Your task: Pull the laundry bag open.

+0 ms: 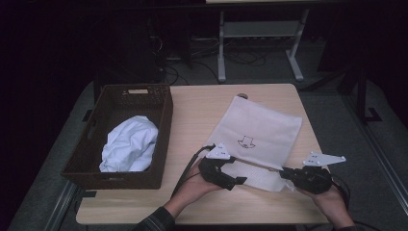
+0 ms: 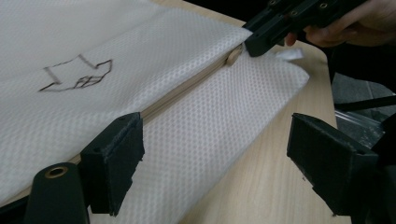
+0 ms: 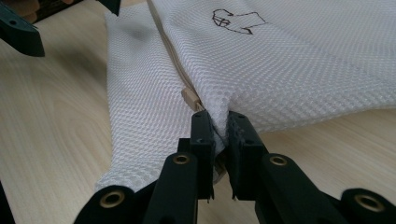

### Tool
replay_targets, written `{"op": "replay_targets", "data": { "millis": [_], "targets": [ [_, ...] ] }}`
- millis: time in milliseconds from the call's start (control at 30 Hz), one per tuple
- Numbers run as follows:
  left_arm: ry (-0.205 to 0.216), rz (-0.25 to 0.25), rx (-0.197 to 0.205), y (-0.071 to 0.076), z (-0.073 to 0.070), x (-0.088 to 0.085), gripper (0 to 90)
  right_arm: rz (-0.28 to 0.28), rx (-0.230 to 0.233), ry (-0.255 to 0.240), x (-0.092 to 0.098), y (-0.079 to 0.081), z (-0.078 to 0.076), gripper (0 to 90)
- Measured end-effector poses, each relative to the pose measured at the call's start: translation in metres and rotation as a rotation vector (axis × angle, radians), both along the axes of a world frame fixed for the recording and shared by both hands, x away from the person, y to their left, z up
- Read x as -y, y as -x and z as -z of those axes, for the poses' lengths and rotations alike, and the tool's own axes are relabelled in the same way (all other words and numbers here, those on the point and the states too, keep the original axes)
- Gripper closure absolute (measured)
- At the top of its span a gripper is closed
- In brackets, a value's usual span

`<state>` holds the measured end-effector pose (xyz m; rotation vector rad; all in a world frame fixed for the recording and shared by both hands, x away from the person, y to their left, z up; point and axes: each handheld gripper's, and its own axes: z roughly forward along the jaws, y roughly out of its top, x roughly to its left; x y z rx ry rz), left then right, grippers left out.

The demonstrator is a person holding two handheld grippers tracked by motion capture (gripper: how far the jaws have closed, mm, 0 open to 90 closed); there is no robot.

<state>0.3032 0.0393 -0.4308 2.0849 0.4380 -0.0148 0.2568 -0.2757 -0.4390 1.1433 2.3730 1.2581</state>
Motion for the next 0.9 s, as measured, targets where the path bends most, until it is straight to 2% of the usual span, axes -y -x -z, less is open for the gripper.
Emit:
{"op": "replay_targets", "data": {
  "millis": [333, 400, 567, 900],
  "targets": [
    [0.011, 0.056, 0.001, -0.001, 0.001, 0.025, 22.0, -0.013, 0.011, -0.026, -0.011, 0.001, -0.003, 81.5],
    [0.017, 0.062, 0.012, -0.001, 0.001, 0.029, 23.5, -0.021, 0.012, -0.039, -0.010, 0.001, -0.003, 81.4],
    [0.024, 0.082, 0.011, 0.002, 0.002, 0.036, 29.9, -0.039, 0.024, -0.041, -0.013, 0.003, -0.004, 81.4],
    [0.006, 0.108, 0.014, 0.008, 0.006, 0.046, 42.3, -0.064, 0.031, -0.058, -0.017, 0.006, -0.006, 81.4]
  ]
}}
